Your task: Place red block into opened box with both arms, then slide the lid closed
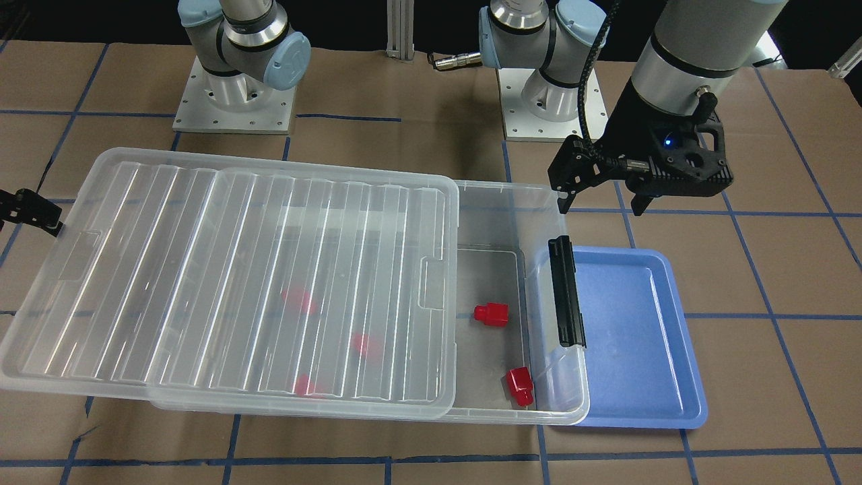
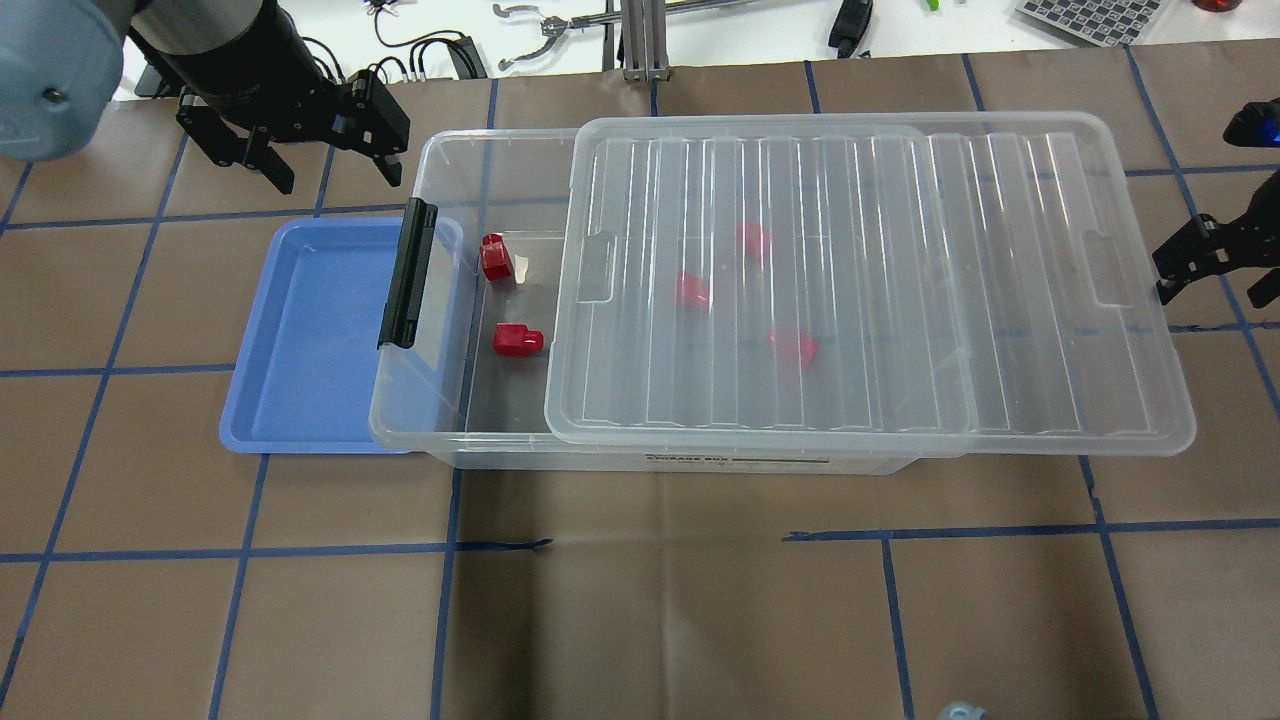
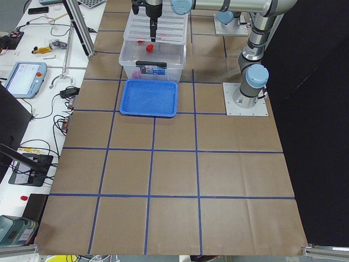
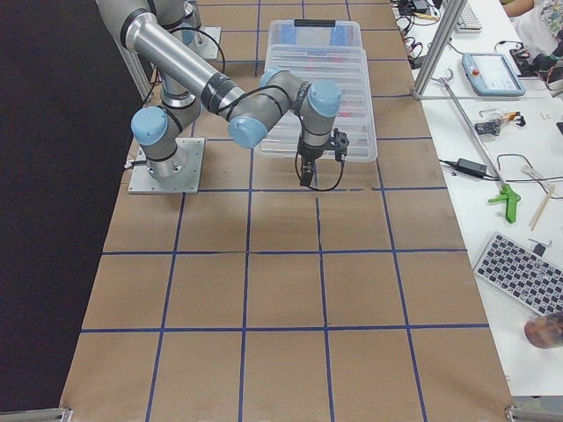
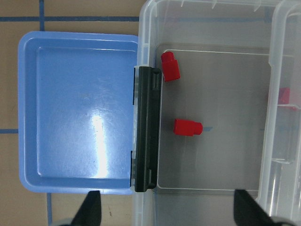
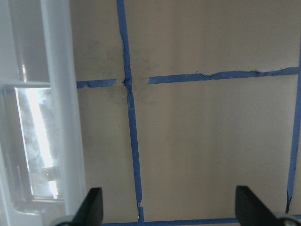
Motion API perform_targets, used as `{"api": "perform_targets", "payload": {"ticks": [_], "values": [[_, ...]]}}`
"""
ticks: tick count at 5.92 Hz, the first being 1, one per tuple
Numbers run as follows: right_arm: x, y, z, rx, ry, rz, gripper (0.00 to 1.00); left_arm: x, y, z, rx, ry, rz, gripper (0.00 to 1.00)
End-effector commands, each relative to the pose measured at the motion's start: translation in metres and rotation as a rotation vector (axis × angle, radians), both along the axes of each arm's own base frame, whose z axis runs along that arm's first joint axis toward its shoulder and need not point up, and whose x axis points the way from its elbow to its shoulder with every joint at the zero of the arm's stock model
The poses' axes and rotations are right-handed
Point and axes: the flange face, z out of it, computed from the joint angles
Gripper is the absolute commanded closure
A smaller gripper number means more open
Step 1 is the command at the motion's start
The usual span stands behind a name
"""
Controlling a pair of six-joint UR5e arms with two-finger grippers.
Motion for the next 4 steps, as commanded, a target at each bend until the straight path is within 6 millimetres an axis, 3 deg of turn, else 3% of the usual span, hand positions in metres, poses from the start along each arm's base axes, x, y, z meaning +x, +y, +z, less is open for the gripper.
{"api": "perform_targets", "payload": {"ticks": [1, 4], "values": [[0.013, 0.008, -0.013, 0.025, -0.017, 0.014, 0.0, 0.0, 0.0, -0.001, 0.003, 0.0, -0.001, 0.02], [0.038, 0.005, -0.014, 0.018, -0.035, 0.051, 0.0, 0.001, -0.002, -0.001, -0.002, 0.0, -0.001, 0.02]]}}
